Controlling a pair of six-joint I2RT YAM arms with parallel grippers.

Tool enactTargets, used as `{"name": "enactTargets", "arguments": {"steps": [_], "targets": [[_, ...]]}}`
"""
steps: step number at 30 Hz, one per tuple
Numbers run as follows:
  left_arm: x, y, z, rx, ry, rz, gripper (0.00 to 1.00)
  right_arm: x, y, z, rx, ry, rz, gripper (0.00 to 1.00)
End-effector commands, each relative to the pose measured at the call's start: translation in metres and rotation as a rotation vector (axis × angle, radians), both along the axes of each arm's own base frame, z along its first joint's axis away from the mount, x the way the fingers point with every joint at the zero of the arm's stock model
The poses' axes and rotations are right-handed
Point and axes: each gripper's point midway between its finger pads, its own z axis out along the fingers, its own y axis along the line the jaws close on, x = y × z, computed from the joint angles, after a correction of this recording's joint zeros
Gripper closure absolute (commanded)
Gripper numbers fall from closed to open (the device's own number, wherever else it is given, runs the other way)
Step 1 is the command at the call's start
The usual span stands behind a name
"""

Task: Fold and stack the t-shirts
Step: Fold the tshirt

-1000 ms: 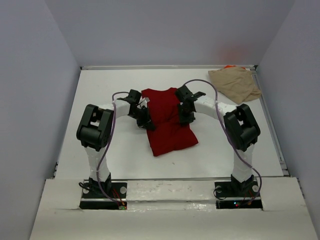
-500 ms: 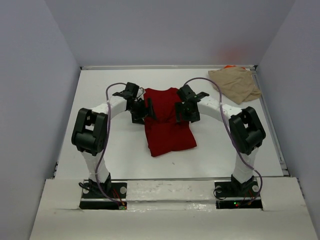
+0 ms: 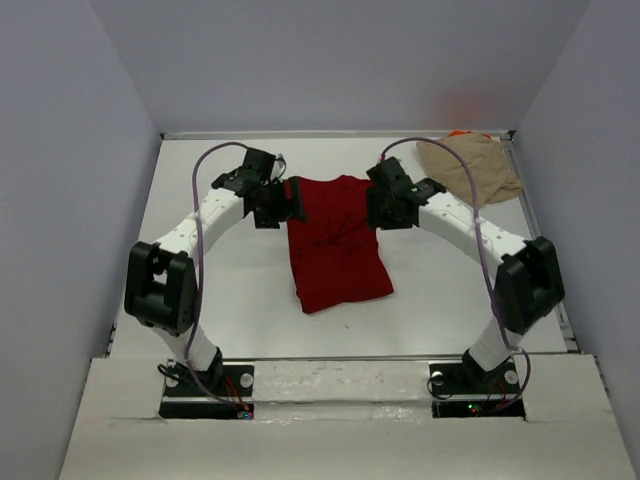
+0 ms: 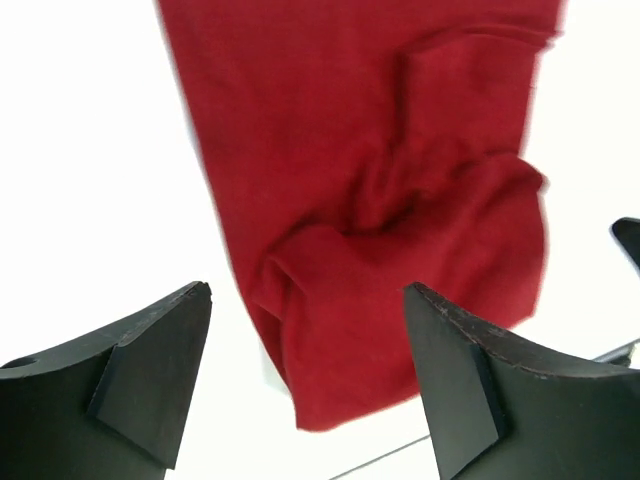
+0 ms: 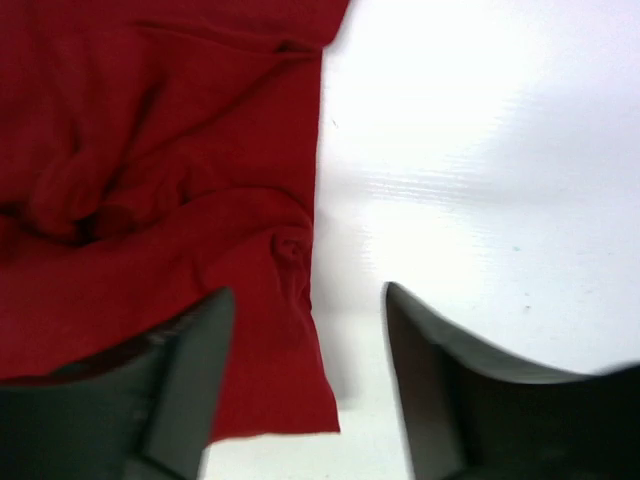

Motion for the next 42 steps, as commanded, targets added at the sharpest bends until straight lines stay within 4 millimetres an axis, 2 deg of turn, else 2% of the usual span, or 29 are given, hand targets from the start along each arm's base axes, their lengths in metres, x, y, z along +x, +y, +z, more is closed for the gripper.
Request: {"name": "enactTargets", "arguments": {"steps": [1,2,3,4,5,6,7,8,9,10,12,14,15,16,18,22,23,32,38,42], "targets": [[-0.018,-0.003,0.073,-0.028,-0.187,-0.041,0.25,-0.02,-0.007,0.064,0.061,-0.134,0.007,0.47],[-0.023,-0.003,0.078,-0.04,-0.201,-0.056,0.3,-0.031,-0.007,0.073,0.09,-0.145,0.018,0.57],[-0.03,-0.005,0.091,-0.073,-0.224,-0.071,0.41,-0.041,0.0,0.076,0.14,-0.128,0.049,0.81],[-0.036,-0.006,0.087,-0.085,-0.214,-0.082,0.44,-0.048,0.005,0.077,0.187,-0.115,0.071,0.92],[-0.041,-0.008,0.087,-0.106,-0.21,-0.095,0.49,-0.062,0.008,0.067,0.219,-0.074,0.094,1.0],[-0.049,-0.014,0.091,-0.151,-0.199,-0.122,0.6,-0.077,0.026,0.081,0.35,-0.072,0.165,1.0],[-0.054,-0.016,0.084,-0.167,-0.177,-0.136,0.69,-0.09,0.035,0.082,0.43,-0.046,0.195,1.0],[-0.058,-0.019,0.08,-0.184,-0.164,-0.148,0.8,-0.107,0.037,0.067,0.471,0.002,0.212,1.0],[-0.061,-0.024,0.08,-0.217,-0.155,-0.157,0.82,-0.119,0.051,0.085,0.595,-0.017,0.28,1.0],[-0.065,-0.024,0.071,-0.222,-0.131,-0.159,0.84,-0.128,0.055,0.084,0.65,0.007,0.273,1.0],[-0.067,-0.029,0.066,-0.25,-0.108,-0.175,0.93,-0.146,0.061,0.069,0.722,0.069,0.298,1.0],[-0.07,-0.034,0.062,-0.275,-0.084,-0.186,0.94,-0.155,0.065,0.059,0.766,0.121,0.282,1.0],[-0.073,-0.039,0.063,-0.306,-0.077,-0.206,0.96,-0.158,0.073,0.063,0.824,0.125,0.318,1.0],[-0.075,-0.04,0.061,-0.317,-0.065,-0.209,0.98,-0.167,0.074,0.052,0.849,0.168,0.31,1.0],[-0.079,-0.045,0.058,-0.342,-0.048,-0.232,0.99,-0.169,0.078,0.053,0.883,0.174,0.325,1.0],[-0.086,-0.05,0.045,-0.367,-0.012,-0.255,0.99,-0.167,0.084,0.04,0.881,0.221,0.332,1.0],[-0.089,-0.052,0.039,-0.369,0.013,-0.263,0.99,-0.164,0.088,0.033,0.873,0.249,0.33,1.0],[-0.104,-0.076,0.026,-0.41,0.065,-0.352,0.99,-0.132,0.114,0.01,0.84,0.307,0.357,1.0],[-0.111,-0.079,0.018,-0.405,0.093,-0.361,0.99,-0.114,0.115,-0.008,0.791,0.314,0.267,1.0],[-0.109,-0.079,0.024,-0.401,0.086,-0.363,0.99,-0.107,0.108,-0.021,0.728,0.32,0.197,1.0]]}}
